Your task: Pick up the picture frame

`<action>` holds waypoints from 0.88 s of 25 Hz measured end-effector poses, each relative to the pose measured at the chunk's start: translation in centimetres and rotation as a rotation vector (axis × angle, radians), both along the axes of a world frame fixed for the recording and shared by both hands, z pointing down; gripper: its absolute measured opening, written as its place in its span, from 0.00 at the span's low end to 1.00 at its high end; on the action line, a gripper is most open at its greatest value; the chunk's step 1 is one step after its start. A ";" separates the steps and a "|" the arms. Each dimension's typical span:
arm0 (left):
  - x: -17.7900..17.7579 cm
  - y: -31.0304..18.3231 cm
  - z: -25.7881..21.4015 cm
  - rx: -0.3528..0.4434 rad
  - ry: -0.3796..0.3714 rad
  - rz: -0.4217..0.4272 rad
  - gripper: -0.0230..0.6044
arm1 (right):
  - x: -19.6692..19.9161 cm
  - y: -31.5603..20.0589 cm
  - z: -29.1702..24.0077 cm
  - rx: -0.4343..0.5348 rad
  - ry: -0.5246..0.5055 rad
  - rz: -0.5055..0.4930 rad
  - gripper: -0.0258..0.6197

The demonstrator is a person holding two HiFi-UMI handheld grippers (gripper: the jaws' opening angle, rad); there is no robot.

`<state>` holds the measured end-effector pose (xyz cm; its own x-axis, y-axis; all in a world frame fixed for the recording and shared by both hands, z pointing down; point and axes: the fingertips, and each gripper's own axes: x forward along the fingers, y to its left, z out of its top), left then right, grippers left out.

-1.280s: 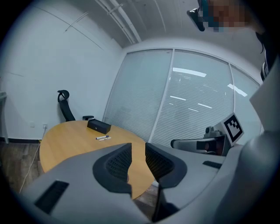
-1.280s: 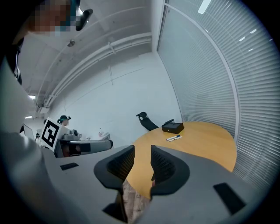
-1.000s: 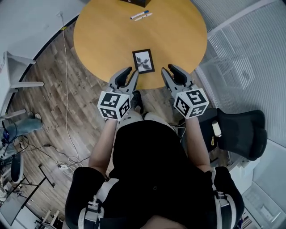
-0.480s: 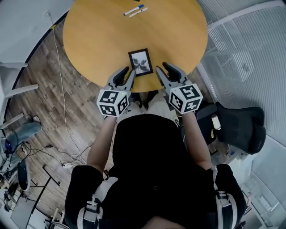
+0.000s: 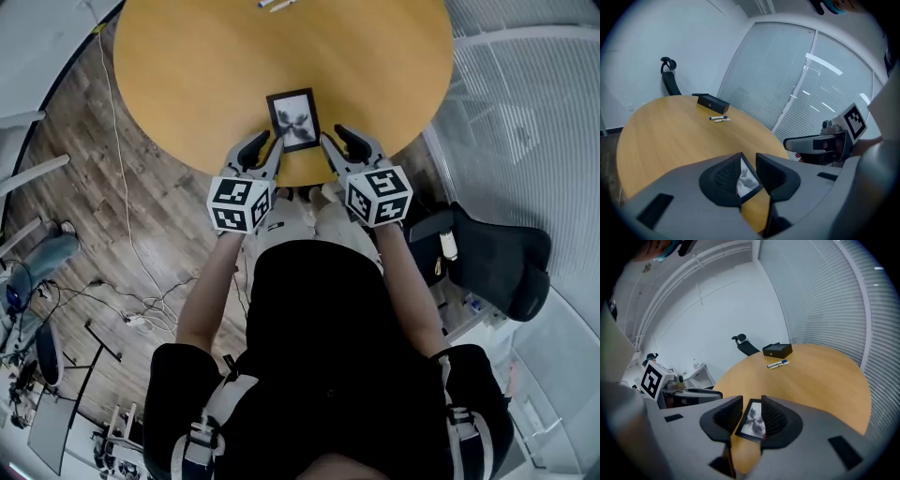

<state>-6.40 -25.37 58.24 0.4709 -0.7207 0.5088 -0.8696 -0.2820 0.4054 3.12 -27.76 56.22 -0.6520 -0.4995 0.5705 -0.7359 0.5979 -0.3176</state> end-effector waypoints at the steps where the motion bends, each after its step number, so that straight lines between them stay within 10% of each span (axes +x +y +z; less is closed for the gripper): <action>1: 0.2 -0.6 1.1 -0.014 -0.005 -0.004 0.19 | 0.3 -0.5 1.2 -0.011 0.006 -0.001 0.25; 22: 0.5 -2.6 15.8 -0.308 -0.004 -0.094 0.27 | 0.3 -2.3 16.8 -0.165 0.193 -0.013 0.26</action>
<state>-5.89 -27.96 74.02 0.4071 -0.5728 0.7115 -0.8876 -0.0644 0.4560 3.41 -30.05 72.98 -0.5288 -0.3816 0.7581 -0.7851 0.5593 -0.2660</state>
